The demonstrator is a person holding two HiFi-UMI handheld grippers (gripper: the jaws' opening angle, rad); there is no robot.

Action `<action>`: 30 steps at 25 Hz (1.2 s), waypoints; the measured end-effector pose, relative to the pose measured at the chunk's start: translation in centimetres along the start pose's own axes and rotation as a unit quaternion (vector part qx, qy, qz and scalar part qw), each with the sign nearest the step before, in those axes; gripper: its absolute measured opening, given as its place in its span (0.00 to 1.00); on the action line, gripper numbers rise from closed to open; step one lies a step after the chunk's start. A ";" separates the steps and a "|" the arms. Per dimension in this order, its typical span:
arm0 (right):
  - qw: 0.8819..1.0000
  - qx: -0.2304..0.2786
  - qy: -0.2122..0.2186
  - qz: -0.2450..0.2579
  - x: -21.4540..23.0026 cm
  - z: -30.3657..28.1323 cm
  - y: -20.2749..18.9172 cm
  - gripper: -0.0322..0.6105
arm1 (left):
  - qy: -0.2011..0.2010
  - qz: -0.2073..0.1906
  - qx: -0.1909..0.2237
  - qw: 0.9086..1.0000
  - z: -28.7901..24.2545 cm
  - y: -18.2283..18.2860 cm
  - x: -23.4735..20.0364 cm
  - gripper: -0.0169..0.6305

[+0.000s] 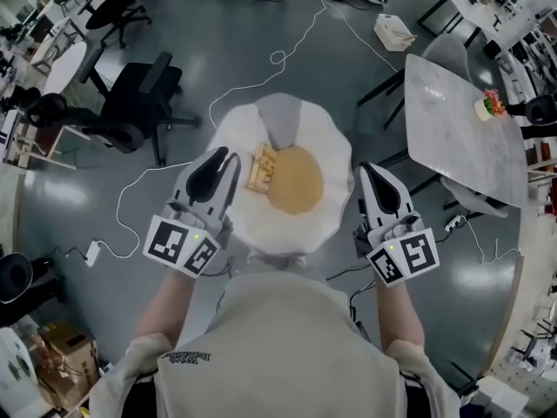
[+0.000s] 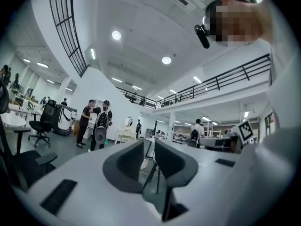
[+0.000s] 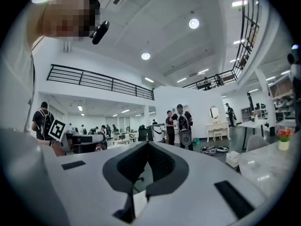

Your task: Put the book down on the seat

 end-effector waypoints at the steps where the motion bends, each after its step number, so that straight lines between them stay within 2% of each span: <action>1: 1.000 0.000 0.004 0.004 -0.1 0.1 0.1 0.06 | -0.002 -0.004 -0.003 1.000 0.4 0.0 0.3 0.13; 5: 0.998 -0.007 0.041 0.038 -1.2 -0.1 0.4 0.06 | -0.023 -0.013 -0.025 0.999 1.4 -0.5 1.7 0.10; 10: 0.994 -0.005 0.092 0.062 -3.5 -0.6 0.3 0.06 | -0.040 -0.037 -0.027 0.998 2.5 -0.9 3.3 0.05; 13: 0.990 -0.010 0.119 0.070 -5.1 -0.7 0.0 0.06 | -0.044 -0.025 -0.033 0.998 2.9 -1.5 3.6 0.04; 15: 0.990 -0.015 0.122 0.075 -5.8 -0.7 -0.1 0.06 | -0.044 -0.019 -0.036 0.998 3.1 -1.7 3.7 0.04; 18: 0.989 -0.026 0.121 0.086 -6.6 -0.5 -0.6 0.06 | -0.042 -0.031 -0.035 0.998 3.3 -1.9 4.0 0.04; 23: 0.988 -0.030 0.131 0.074 -7.6 0.0 -0.9 0.06 | -0.047 -0.032 -0.038 0.998 3.6 -1.9 4.8 0.04; 30: 0.989 -0.031 0.123 0.076 -7.7 0.5 -0.8 0.06 | -0.049 -0.045 -0.036 0.997 3.8 -1.5 5.2 0.04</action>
Point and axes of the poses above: the fingertips, and each gripper's own axes: z backward along the fingers, x to its right, y out of its top, the point moved 6 cm from there along z, backward along the fingers, and after that the axes turned 13 degrees about y, right-handed, at the moved point
